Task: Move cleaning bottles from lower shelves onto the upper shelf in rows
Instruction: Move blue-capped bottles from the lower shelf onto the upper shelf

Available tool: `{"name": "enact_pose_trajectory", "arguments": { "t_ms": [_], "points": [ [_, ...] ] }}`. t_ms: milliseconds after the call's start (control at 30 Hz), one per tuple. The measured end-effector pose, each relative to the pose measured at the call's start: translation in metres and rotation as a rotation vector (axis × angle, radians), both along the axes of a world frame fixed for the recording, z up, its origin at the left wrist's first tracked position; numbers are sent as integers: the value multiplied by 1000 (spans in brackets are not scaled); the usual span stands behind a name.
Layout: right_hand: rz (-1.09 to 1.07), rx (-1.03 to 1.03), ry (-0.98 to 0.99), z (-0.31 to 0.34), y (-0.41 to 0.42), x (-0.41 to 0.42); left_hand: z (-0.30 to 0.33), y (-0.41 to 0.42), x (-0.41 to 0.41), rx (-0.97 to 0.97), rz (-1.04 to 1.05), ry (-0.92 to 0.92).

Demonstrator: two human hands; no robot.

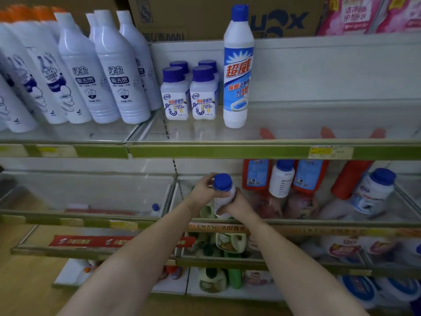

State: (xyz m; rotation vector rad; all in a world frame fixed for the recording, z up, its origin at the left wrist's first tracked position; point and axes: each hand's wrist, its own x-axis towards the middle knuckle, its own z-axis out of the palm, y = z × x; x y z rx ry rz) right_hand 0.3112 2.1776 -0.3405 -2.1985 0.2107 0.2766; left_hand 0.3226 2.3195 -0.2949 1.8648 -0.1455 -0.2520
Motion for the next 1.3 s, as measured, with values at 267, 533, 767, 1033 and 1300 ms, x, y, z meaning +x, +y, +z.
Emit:
{"name": "enact_pose_trajectory", "arguments": {
  "t_ms": [267,533,767,1033,1300],
  "points": [
    [-180,153,-13,34,15,-68,26,21,-24,118,-148,-97],
    [-276,211,10,37,36,-122,24,30,-68,73,-238,-101],
    [-291,182,-27,36,51,-151,20,50,-89,-26,-154,-4],
    [-215,282,48,40,64,-152,27,59,-94,-195,2,140],
    [-125,361,183,41,67,-146,29,64,-89,-359,274,340]
  ]
}}
